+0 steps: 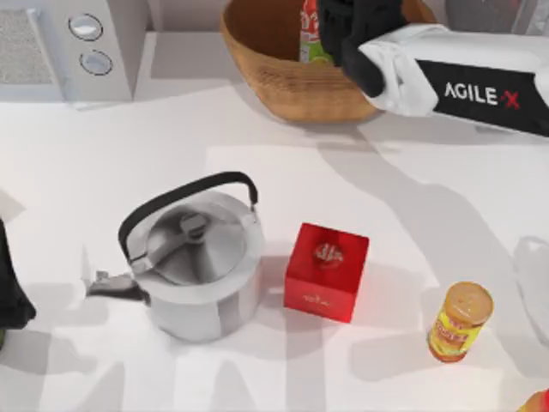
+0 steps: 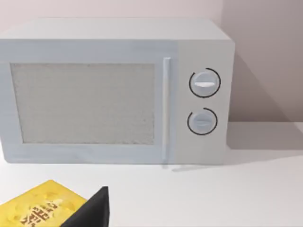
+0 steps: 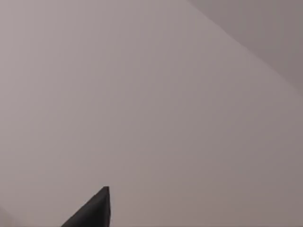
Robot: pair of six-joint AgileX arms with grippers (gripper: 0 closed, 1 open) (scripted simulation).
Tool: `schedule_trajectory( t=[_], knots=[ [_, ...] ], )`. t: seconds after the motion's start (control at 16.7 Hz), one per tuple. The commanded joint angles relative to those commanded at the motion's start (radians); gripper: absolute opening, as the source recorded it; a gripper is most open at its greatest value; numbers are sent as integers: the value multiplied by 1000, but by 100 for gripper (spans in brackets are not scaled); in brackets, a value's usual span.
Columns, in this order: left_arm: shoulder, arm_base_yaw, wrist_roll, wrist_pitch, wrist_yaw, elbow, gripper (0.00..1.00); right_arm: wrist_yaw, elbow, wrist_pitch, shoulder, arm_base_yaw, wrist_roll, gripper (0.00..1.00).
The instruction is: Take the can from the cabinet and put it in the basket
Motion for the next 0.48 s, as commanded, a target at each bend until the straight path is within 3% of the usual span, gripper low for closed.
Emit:
schedule_trajectory(
  t=[0.24, 0.48],
  knots=[
    [0, 0, 0, 0, 0, 0, 100, -76, -121, -17, -117, -38, 4, 100],
    [0, 0, 0, 0, 0, 0, 100, -207, -381, -61, -373, -113, 10, 100]
  ],
)
